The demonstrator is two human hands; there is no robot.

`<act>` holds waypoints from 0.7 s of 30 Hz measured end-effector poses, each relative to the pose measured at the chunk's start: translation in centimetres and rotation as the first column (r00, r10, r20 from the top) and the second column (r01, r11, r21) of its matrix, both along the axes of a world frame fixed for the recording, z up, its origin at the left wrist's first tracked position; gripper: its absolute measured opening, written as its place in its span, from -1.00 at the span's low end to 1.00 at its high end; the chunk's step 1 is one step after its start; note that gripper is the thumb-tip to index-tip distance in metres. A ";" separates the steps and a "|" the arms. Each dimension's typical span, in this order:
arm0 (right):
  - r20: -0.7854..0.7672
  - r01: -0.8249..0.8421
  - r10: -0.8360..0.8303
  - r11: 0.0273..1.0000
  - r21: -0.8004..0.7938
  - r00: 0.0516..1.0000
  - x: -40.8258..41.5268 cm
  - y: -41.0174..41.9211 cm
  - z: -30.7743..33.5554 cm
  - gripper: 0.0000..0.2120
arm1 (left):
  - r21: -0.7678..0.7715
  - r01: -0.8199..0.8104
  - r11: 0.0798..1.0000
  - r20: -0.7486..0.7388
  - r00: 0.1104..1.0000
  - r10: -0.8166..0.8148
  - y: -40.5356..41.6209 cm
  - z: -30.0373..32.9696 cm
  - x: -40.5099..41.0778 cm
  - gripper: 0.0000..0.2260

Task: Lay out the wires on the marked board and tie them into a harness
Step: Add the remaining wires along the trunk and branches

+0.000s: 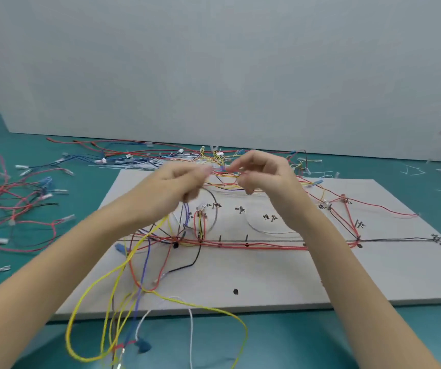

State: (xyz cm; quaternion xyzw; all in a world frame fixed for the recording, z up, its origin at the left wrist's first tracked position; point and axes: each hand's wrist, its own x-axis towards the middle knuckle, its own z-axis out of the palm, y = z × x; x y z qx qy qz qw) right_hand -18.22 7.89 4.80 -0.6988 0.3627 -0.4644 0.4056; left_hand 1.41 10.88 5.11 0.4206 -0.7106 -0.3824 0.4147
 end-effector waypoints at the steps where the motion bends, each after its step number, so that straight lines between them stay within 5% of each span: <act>1: -0.101 0.084 -0.088 0.996 -0.041 0.991 -0.5 -0.5 -0.4 -0.81 | -0.051 -0.076 0.996 -0.066 0.995 0.073 0.0 0.2 0.6 -0.63; 4: -0.227 0.331 -0.373 0.921 -0.204 0.900 -2.0 -2.1 -1.5 -0.85 | -0.080 -0.260 0.962 -0.329 0.918 0.220 -0.2 0.7 2.4 -0.62; 8: -0.397 0.429 -0.563 0.820 -0.380 0.725 -4.7 -3.8 -2.8 -0.80 | 0.015 -0.343 0.939 -0.687 0.679 0.259 -0.2 1.0 3.7 -0.57; 17: -0.512 0.583 -0.712 0.695 -0.421 0.480 -6.9 -4.8 -3.8 -0.78 | 0.014 -0.402 0.916 -0.831 0.505 0.234 0.1 0.6 3.2 -0.54; 19: -0.493 0.586 -0.692 0.716 -0.378 0.527 -7.1 -4.8 -3.8 -0.79 | 0.015 -0.419 0.908 -0.838 0.490 0.240 0.1 0.5 3.2 -0.50; 21: -0.364 0.556 -0.615 0.788 -0.264 0.699 -6.9 -4.6 -3.5 -0.83 | 0.036 -0.399 0.916 -0.828 0.502 0.251 0.1 0.4 3.3 -0.47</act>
